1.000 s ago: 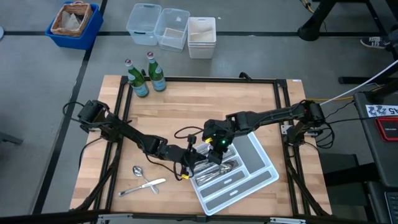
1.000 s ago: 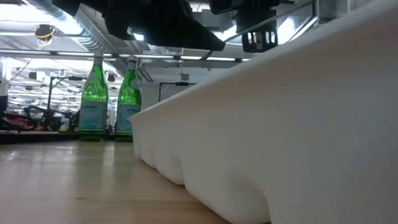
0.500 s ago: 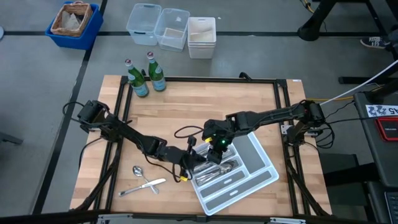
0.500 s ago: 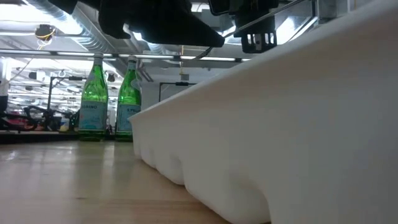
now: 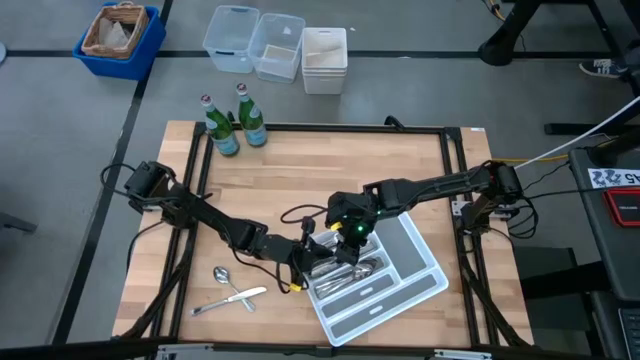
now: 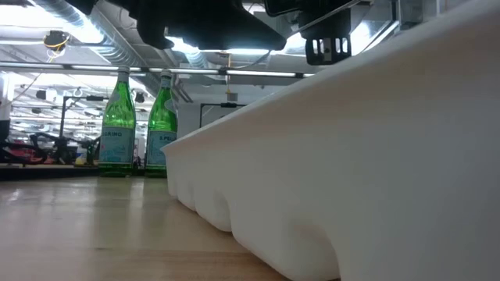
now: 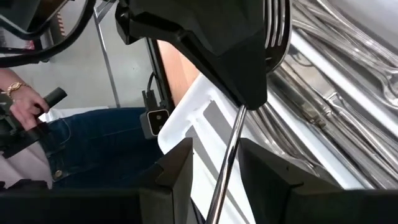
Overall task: Sort silverware
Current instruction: Put the silver fork into the white silverware tray
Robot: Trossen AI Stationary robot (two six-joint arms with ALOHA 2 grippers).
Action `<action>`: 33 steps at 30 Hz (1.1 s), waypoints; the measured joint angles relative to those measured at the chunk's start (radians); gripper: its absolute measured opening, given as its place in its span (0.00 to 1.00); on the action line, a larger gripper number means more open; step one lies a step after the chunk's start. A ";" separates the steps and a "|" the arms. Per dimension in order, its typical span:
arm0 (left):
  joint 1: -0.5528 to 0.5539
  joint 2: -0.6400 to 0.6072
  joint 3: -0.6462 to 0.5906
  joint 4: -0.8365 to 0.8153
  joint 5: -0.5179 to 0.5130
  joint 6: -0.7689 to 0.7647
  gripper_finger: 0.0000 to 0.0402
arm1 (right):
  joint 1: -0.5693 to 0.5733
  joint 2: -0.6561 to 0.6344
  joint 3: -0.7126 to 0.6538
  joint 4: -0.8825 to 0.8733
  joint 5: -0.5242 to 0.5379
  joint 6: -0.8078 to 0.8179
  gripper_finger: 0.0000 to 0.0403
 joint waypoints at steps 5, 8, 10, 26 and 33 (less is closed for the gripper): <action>0.000 0.000 0.000 0.000 -0.010 0.000 0.01 | 0.000 0.000 0.000 -0.001 -0.015 0.000 0.33; 0.000 0.000 0.000 0.001 -0.020 0.000 0.01 | 0.000 0.000 0.000 -0.002 -0.026 0.000 0.31; 0.000 0.000 0.000 0.001 -0.020 0.000 0.01 | 0.000 0.000 0.000 -0.002 -0.027 0.000 0.27; -0.002 0.000 -0.001 0.034 -0.020 0.049 0.01 | 0.000 0.000 0.000 -0.008 -0.035 0.002 0.01; -0.002 0.000 -0.001 0.039 -0.023 0.114 0.01 | 0.000 0.000 0.000 -0.007 -0.033 0.010 0.01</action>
